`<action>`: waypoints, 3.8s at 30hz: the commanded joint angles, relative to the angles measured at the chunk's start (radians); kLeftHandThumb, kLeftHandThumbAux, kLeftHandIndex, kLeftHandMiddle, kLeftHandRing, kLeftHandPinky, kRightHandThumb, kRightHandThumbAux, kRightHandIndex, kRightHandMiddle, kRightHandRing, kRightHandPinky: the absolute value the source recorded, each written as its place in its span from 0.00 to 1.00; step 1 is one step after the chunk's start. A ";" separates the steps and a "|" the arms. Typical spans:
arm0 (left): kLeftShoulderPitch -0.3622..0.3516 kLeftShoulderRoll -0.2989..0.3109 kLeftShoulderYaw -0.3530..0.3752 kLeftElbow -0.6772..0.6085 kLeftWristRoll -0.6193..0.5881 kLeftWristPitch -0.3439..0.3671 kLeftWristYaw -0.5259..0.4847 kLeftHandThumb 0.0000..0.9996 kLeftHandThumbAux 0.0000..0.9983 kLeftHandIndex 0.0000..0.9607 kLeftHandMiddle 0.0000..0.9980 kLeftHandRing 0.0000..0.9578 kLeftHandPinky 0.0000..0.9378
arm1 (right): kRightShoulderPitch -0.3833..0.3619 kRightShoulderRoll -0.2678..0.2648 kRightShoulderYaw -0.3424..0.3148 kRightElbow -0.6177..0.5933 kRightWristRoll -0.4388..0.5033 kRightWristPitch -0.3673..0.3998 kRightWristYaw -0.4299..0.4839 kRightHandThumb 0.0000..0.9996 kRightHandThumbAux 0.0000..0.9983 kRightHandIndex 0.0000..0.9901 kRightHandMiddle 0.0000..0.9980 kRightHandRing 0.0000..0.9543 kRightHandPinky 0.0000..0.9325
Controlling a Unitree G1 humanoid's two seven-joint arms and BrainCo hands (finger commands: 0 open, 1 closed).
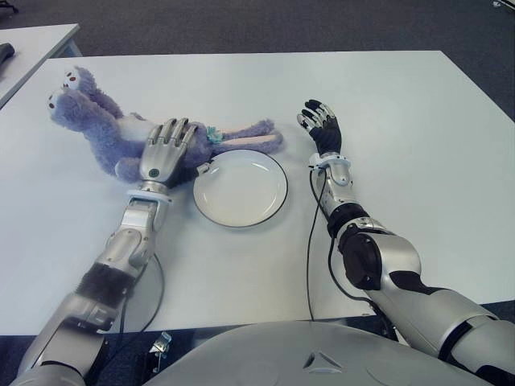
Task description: Put the doll into the plate.
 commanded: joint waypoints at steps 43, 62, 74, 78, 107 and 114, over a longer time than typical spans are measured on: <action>-0.227 -0.009 -0.190 0.506 0.088 0.089 0.092 0.43 0.27 0.00 0.00 0.00 0.00 | 0.222 0.078 -0.020 0.128 0.017 0.082 -0.019 0.39 0.92 0.19 0.21 0.20 0.19; -0.177 0.004 -0.158 0.392 0.036 0.086 0.087 0.44 0.32 0.00 0.00 0.00 0.08 | 0.227 0.078 -0.018 0.127 0.015 0.068 -0.009 0.43 0.89 0.21 0.21 0.19 0.19; -0.169 0.001 -0.134 0.373 0.025 0.093 0.130 0.62 0.42 0.30 0.29 0.46 0.60 | 0.227 0.084 -0.020 0.126 0.017 0.061 -0.023 0.43 0.89 0.24 0.22 0.22 0.20; -0.162 -0.005 -0.128 0.362 0.029 0.109 0.140 0.67 0.44 0.34 0.39 0.50 0.61 | 0.228 0.081 -0.015 0.127 0.012 0.067 -0.023 0.43 0.90 0.23 0.22 0.21 0.19; -0.142 -0.039 -0.031 0.278 -0.104 0.120 0.051 0.71 0.71 0.46 0.82 0.87 0.91 | 0.233 0.081 -0.022 0.125 0.022 0.055 -0.007 0.42 0.92 0.21 0.22 0.20 0.19; -0.141 -0.039 -0.027 0.267 -0.107 0.121 0.038 0.72 0.71 0.46 0.83 0.87 0.90 | 0.231 0.080 -0.020 0.126 0.020 0.061 -0.007 0.43 0.91 0.22 0.22 0.20 0.19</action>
